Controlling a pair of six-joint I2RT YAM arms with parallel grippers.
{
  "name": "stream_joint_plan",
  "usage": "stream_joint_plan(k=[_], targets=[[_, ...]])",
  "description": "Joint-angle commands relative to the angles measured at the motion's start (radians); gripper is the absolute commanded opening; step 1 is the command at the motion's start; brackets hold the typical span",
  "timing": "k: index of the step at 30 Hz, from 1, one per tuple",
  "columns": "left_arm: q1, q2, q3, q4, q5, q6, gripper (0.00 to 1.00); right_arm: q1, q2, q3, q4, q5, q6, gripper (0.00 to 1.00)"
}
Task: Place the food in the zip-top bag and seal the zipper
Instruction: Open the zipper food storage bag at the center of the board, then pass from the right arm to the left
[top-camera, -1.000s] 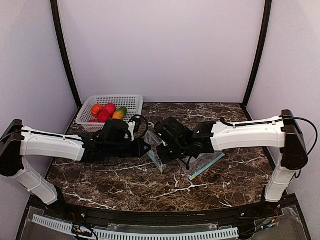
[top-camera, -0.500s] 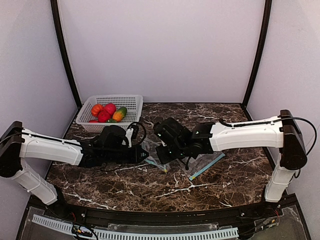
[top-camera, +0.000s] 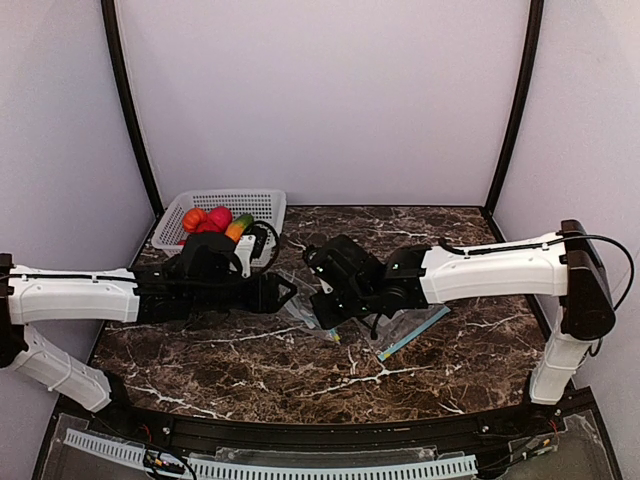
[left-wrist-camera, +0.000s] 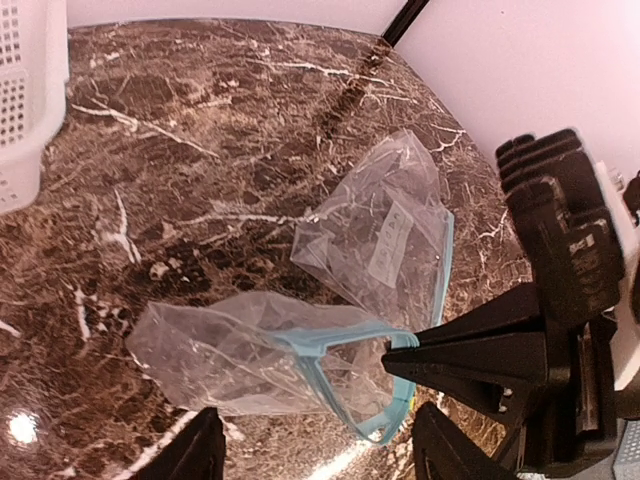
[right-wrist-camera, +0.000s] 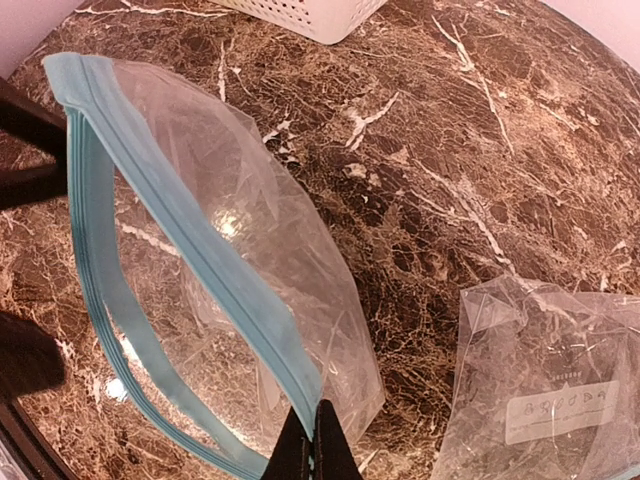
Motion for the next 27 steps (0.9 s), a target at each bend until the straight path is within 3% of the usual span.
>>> stream_joint_plan(k=[1, 5, 14, 24, 27], targets=[[0.027, -0.059, 0.052, -0.179, -0.095, 0.117, 0.70, -0.004, -0.027, -0.005, 0.023, -0.003, -0.017, 0.00], [0.045, -0.075, 0.084, -0.230, -0.076, 0.188, 0.79, -0.004, -0.024, 0.000, 0.018, -0.003, -0.023, 0.00], [0.081, -0.020, 0.176, -0.265, -0.008, 0.268, 0.87, -0.004, -0.012, 0.011, 0.011, -0.004, -0.025, 0.00], [0.086, 0.069, 0.238, -0.258, 0.041, 0.310, 0.87, -0.004, -0.004, 0.017, 0.002, -0.007, -0.027, 0.00], [0.086, 0.078, 0.238, -0.243, 0.075, 0.326, 0.81, -0.004, -0.003, 0.018, 0.002, -0.006, -0.026, 0.00]])
